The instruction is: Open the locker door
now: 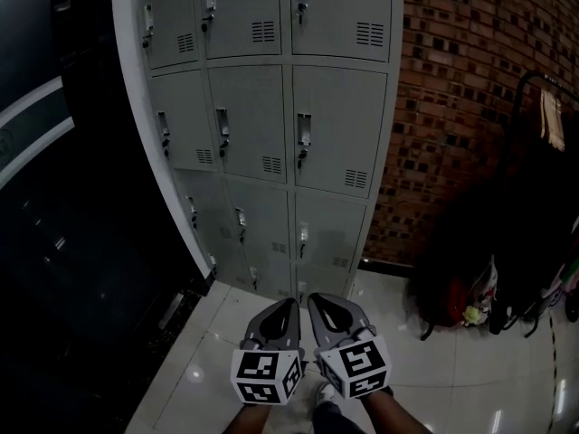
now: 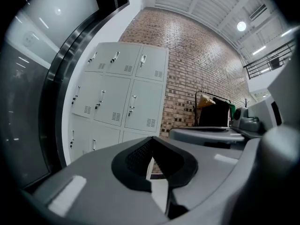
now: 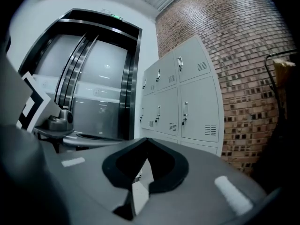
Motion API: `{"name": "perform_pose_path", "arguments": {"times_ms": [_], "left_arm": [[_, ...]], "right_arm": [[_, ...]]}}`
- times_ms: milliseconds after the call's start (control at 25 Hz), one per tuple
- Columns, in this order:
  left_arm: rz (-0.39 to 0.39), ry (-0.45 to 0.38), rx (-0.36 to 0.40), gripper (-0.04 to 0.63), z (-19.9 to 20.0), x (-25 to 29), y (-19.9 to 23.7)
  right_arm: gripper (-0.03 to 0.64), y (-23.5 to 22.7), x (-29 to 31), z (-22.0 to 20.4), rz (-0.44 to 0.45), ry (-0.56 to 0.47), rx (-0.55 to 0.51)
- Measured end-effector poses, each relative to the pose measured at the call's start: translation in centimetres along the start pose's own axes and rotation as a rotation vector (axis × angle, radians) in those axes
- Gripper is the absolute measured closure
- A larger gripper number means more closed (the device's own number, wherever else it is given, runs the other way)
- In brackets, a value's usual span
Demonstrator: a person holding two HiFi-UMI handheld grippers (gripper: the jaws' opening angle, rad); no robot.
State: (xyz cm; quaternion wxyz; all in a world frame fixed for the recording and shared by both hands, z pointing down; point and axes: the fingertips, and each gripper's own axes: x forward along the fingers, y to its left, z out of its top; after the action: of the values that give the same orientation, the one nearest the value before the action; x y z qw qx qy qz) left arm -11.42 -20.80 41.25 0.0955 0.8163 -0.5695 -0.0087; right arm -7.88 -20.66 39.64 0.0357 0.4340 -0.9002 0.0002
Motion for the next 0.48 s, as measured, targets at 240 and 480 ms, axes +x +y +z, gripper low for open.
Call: {"name": "perform_pose_path", "arguments": {"times_ms": [240, 480], "left_arm": [[0.029, -0.011, 0.013, 0.589, 2.2, 6.5, 2.4], [0.039, -0.010, 0.026, 0.589, 3.9, 12.9, 3.5]], "right_arm": [[0.617, -4.0, 5.8, 1.7, 0.036, -0.028, -0.008], [0.617, -8.4, 10.5, 2.5, 0.074, -0.037, 0.007]]}}
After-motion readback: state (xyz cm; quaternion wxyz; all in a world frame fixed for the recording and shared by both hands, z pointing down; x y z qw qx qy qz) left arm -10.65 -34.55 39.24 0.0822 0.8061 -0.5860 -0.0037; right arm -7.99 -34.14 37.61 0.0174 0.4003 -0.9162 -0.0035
